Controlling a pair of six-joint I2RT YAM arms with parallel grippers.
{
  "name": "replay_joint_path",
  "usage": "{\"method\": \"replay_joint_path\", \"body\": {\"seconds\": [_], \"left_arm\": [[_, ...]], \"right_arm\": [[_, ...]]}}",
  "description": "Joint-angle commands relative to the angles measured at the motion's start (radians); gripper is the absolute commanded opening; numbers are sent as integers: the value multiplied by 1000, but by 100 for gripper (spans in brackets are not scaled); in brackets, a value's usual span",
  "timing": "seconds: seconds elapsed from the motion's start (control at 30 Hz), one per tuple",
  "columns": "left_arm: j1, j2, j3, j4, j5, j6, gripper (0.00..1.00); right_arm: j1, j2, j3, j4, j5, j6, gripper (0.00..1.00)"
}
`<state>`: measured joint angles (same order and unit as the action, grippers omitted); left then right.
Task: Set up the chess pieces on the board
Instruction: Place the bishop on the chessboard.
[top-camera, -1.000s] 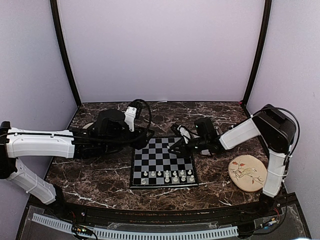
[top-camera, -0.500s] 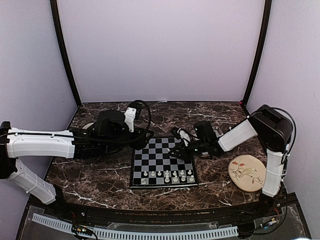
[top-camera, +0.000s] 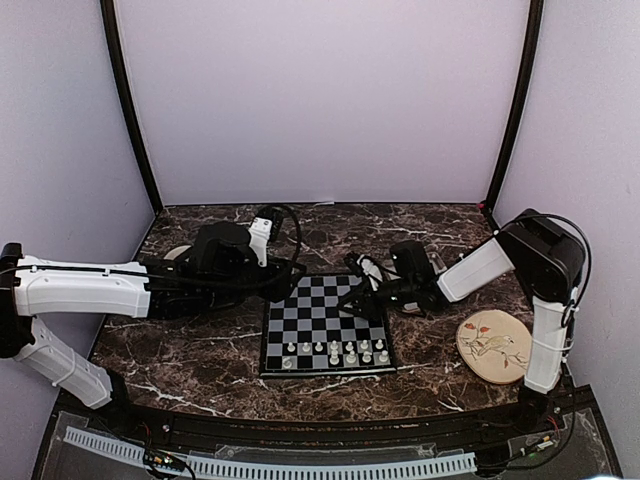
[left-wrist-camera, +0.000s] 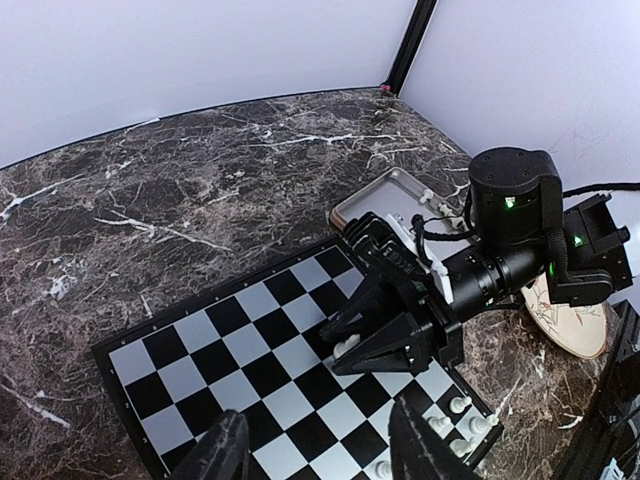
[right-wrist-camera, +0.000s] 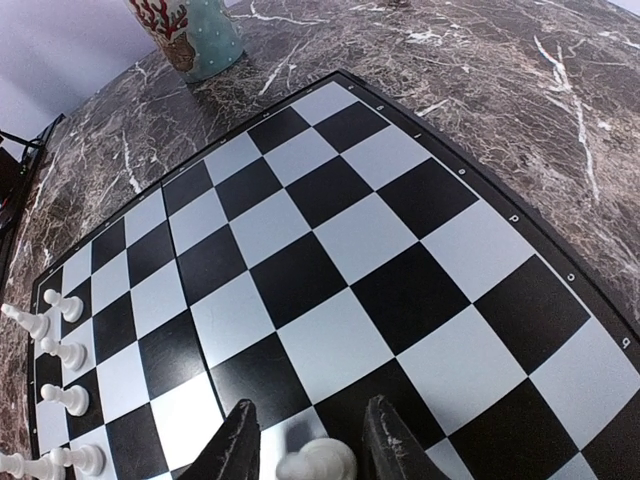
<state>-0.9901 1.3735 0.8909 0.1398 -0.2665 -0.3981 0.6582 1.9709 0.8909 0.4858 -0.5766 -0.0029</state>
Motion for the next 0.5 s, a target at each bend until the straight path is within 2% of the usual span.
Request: {"method": "replay_joint_path", "body": {"seconds": [0.0, 0.17, 0.37, 0.47], "left_arm": [[9, 6, -13, 10, 16, -6, 50], [19, 29, 23, -27, 49, 11, 51], [52, 99, 117, -146, 110, 54, 52], [73, 168, 229, -239, 173, 105, 52]], "right_arm": [[-12, 9, -10, -54, -3, -3, 36], [-40, -85, 5, -112, -56, 7, 38], [-100, -260, 81, -329, -134, -19, 41], [-147, -361, 99, -447, -172, -39, 41]]}}
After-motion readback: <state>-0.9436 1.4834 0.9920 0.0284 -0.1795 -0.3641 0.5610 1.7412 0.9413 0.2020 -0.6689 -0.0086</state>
